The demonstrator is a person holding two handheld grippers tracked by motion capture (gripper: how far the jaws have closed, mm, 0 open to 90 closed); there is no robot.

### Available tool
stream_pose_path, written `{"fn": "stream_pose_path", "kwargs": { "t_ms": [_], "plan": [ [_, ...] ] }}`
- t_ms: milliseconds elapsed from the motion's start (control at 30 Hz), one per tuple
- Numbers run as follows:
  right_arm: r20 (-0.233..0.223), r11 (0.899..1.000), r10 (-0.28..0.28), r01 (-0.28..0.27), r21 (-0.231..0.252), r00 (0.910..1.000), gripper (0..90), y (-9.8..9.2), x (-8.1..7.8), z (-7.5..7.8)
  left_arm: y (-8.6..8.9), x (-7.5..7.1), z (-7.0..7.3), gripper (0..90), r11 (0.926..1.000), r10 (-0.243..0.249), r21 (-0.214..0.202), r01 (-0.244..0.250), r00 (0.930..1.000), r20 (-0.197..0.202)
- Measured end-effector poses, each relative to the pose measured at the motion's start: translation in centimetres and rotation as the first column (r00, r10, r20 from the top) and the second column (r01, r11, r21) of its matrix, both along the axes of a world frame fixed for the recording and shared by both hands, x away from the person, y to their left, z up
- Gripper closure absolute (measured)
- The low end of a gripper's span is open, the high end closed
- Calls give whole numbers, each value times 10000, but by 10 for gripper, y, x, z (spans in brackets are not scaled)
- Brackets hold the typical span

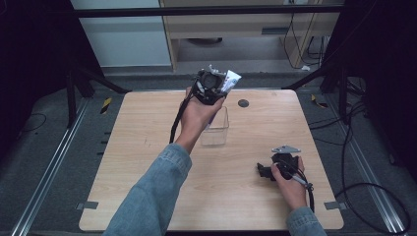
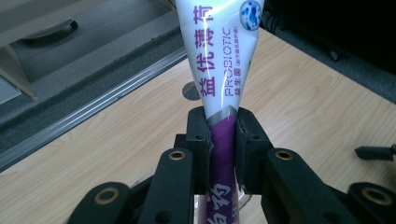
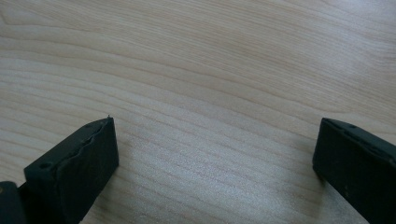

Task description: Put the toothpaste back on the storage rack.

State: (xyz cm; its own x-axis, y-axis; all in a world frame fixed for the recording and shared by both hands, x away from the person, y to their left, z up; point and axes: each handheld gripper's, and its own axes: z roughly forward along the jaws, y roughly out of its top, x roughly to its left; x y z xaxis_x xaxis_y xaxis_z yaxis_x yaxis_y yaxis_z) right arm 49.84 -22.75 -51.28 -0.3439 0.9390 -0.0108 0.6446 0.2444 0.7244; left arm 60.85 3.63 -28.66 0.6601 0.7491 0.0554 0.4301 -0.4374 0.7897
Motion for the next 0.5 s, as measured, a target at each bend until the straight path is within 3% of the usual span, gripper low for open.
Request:
{"fn": "stream_pose_path", "kwargs": {
  "t_ms": [333,500],
  "plan": [
    [32,10000,95,-95,13,9999,5,0,0,0,7,19,6,777,9980,386,-518,-349,9967,716],
    [60,9998,205,-204,-14,9998,5,0,0,0,12,24,3,776,9924,416,-1190,-324,9963,758]
  ]
}}
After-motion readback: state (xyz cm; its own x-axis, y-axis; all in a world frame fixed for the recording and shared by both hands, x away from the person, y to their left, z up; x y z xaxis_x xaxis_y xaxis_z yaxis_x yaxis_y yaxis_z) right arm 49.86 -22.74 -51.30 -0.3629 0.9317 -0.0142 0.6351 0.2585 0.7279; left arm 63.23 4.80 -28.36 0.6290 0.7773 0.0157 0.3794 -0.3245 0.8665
